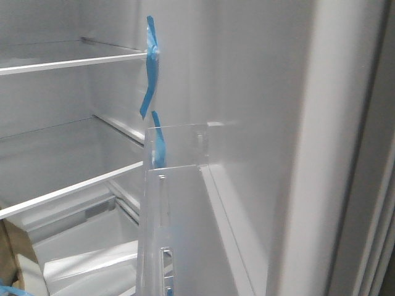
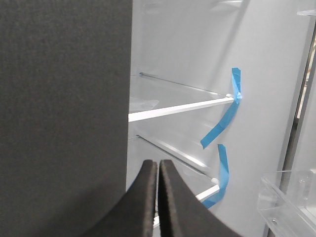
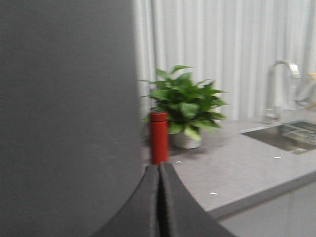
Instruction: Close fridge door
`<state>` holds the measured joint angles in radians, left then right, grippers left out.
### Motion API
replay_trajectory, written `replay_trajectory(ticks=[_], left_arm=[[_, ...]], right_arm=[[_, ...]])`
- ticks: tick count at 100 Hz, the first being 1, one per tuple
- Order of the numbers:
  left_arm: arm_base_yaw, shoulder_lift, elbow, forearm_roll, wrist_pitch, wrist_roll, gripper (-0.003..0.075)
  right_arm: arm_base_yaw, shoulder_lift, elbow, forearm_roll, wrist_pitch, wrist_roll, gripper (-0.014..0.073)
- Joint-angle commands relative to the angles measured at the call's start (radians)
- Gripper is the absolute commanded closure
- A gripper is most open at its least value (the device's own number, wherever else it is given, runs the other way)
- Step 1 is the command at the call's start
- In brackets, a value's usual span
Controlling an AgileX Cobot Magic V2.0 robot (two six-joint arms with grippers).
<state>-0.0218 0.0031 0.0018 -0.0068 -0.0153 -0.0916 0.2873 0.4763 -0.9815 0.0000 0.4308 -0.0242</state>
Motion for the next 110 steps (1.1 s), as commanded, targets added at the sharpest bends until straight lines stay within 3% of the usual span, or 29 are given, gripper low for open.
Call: replay_trajectory(ticks=[1, 38, 69, 110], left_arm=[[-0.002, 0.019, 0.028, -0.002, -0.077, -0.003, 0.0741], [-0.002, 0.019, 0.028, -0.002, -0.077, -0.003, 0.0741], [-0.002, 0.019, 0.028, -0.002, -0.077, -0.003, 0.0741], [-0.002, 0.019, 0.028, -0.002, -0.077, -0.003, 0.0741]], right_arm=[[0.086, 0.032, -0.056, 0.0, -0.048, 0.0, 0.067], [0.381, 0.047, -0.067, 0.0, -0.085, 0.0, 0.067], [0.394, 0.116, -0.078, 0.011, -0.135, 0.0, 0.067], [0.435, 0.379, -0.276, 0.026, -0.132, 0.003, 0.067]])
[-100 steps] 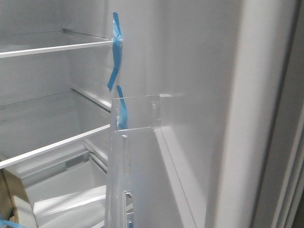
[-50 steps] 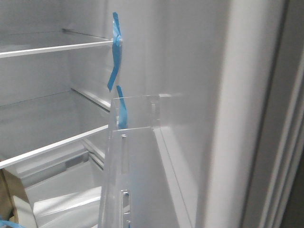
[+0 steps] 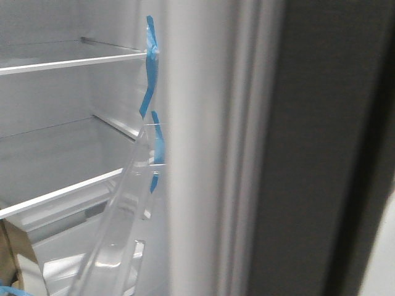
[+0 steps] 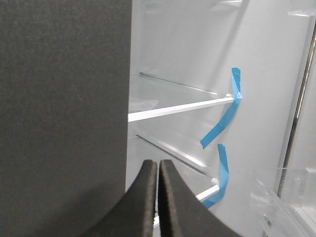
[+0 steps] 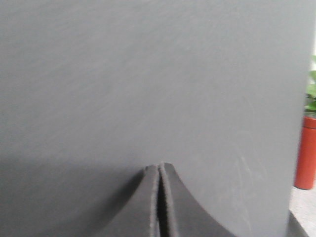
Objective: Close fridge door
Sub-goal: 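Push the door the rest of the way shut with both grippers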
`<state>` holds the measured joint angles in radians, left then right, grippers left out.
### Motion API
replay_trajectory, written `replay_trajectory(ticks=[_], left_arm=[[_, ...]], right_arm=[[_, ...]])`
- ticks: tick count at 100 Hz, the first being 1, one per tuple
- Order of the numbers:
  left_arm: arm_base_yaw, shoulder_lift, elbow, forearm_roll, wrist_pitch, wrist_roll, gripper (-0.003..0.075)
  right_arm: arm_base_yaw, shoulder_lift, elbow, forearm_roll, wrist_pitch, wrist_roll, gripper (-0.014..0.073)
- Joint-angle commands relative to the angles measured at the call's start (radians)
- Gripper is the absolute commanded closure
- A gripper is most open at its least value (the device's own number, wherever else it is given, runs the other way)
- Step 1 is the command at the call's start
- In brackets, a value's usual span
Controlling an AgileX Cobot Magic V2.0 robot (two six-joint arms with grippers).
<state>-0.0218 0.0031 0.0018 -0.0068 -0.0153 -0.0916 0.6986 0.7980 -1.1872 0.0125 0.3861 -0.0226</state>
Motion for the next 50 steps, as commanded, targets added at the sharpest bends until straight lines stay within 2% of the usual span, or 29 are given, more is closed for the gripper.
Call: replay_trajectory(ticks=[1, 25, 50], left_arm=[[-0.002, 0.019, 0.028, -0.002, -0.077, -0.003, 0.0741], [-0.002, 0.019, 0.028, -0.002, -0.077, -0.003, 0.0741], [-0.002, 0.019, 0.028, -0.002, -0.077, -0.003, 0.0741]], right_arm=[[0.026, 0.062, -0.074, 0.014, -0.087, 0.001, 0.067], [0.112, 0.198, -0.198, 0.014, -0.089, 0.001, 0.067], [0.152, 0.348, -0.326, 0.014, -0.09, 0.001, 0.067]])
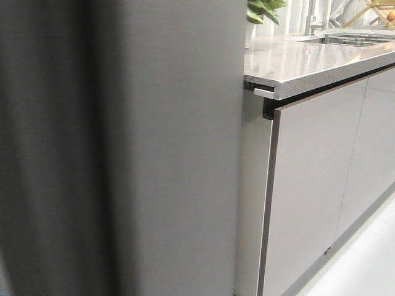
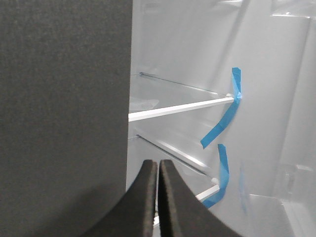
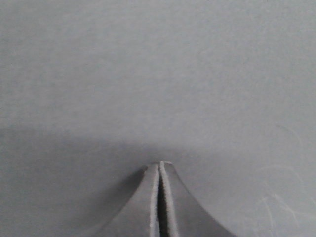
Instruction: Close fridge door
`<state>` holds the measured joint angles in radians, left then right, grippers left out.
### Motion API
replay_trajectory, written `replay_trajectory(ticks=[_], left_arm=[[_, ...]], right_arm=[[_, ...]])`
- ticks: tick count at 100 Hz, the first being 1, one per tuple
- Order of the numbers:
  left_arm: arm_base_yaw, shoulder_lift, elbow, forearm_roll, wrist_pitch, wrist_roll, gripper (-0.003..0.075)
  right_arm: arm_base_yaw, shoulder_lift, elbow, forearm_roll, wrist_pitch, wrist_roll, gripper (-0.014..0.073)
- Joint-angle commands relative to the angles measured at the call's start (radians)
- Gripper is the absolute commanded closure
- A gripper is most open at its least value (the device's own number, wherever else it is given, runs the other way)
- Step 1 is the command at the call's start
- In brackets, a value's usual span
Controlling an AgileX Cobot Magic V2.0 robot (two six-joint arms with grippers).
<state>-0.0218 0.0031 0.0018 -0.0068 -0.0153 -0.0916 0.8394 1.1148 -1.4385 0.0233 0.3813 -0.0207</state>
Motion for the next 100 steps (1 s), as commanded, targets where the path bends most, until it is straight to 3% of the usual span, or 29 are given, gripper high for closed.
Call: replay_trajectory(ticks=[1, 51, 83, 100], left_arm=[[-0.002, 0.019, 0.028, -0.002, -0.077, -0.003, 0.0741], [-0.002, 0.019, 0.028, -0.002, -0.077, -0.003, 0.0741], [-0.002, 0.019, 0.028, -0.002, -0.077, -0.003, 0.0741], [-0.002, 0.019, 0.028, -0.002, -0.077, -0.003, 0.0741]], right_arm=[[0.011, 0.041, -0.084, 0.003, -0.086, -0.001, 0.067], [0.028, 0.354, -0.334, 0.003, -0.192, -0.001, 0.067], [0.028, 0.492, -0.348, 0.003, -0.418, -0.001, 0.067], [0.026, 0.549, -0.348, 0.003, -0.456, -0.001, 0.067]])
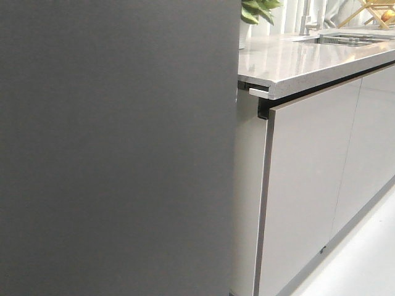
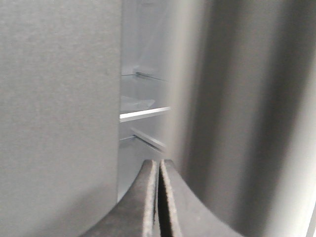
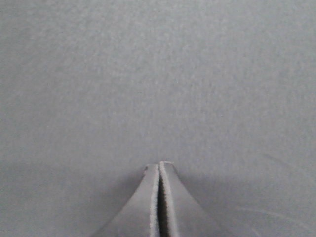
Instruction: Close fridge door
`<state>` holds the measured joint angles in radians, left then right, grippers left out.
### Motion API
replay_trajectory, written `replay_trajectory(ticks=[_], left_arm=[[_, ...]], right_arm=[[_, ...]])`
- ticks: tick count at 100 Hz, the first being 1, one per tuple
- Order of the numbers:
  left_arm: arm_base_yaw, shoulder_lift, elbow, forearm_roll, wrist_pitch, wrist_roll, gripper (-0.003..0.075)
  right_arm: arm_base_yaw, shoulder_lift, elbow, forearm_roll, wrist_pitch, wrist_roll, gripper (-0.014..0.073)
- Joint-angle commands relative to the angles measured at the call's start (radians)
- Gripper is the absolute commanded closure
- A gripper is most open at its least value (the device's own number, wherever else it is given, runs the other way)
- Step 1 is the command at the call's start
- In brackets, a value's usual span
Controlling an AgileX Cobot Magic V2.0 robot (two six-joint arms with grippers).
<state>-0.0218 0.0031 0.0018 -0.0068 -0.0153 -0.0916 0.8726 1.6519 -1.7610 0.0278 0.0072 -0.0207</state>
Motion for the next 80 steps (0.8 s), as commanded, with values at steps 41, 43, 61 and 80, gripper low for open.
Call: replay_trajectory(ticks=[41, 43, 61, 80], left_arm=[[-0.002, 0.019, 0.028, -0.002, -0.077, -0.003, 0.0741], [-0.002, 0.019, 0.028, -0.002, -0.077, -0.003, 0.0741], [-0.002, 0.019, 0.028, -0.002, -0.077, -0.003, 0.0741], [-0.002, 0.019, 0.028, -0.002, -0.077, -0.003, 0.0741]], right_arm=[[-0.048, 0.048, -0.022, -0.001, -0.084, -0.004, 0.067], [-0.052, 0.047, -0.021, -0.001, -0.084, -0.004, 0.067], [-0.088, 0.005, 0.005, -0.001, -0.061, -0.011, 0.067], [-0.144, -0.144, 0.177, -0.057, -0.077, -0.013, 0.067]])
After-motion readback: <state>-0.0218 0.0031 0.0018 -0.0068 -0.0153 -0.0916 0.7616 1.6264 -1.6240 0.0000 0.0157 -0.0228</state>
